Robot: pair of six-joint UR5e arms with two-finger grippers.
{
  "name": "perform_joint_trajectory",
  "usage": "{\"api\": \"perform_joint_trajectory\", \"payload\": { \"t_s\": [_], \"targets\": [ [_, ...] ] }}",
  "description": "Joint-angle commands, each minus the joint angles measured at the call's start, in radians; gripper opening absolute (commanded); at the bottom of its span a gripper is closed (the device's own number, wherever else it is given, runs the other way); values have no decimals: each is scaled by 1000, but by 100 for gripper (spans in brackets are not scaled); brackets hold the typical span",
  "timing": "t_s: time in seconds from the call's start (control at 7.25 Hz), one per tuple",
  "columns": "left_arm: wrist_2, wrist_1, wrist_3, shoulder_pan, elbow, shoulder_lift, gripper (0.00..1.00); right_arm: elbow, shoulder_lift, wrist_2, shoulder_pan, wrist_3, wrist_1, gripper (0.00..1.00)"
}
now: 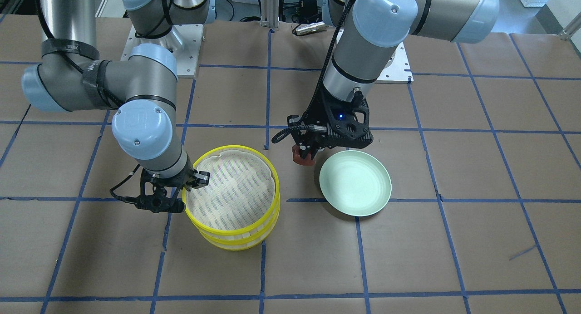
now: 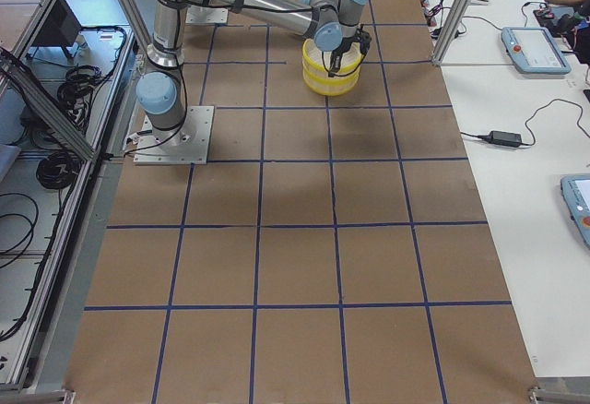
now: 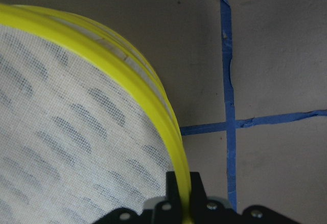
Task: Place buns in different layers of steamer
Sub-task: 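Carry the red-brown bun with the left gripper over the steamer's top tier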
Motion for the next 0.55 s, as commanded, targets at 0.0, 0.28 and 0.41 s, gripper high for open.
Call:
{"api": "perform_joint_trajectory", "payload": {
  "t_s": [0.0, 0.28, 0.41],
  "targets": [
    [-13, 5, 5, 5, 1, 2, 14, 5, 7, 13, 0, 19, 1, 9],
    [-13, 5, 25, 8, 1, 7, 14, 5, 6, 15, 0, 30, 1, 9],
    [-13, 5, 25, 8, 1, 5, 14, 8, 7, 13, 0, 28, 1, 13]
  ]
}}
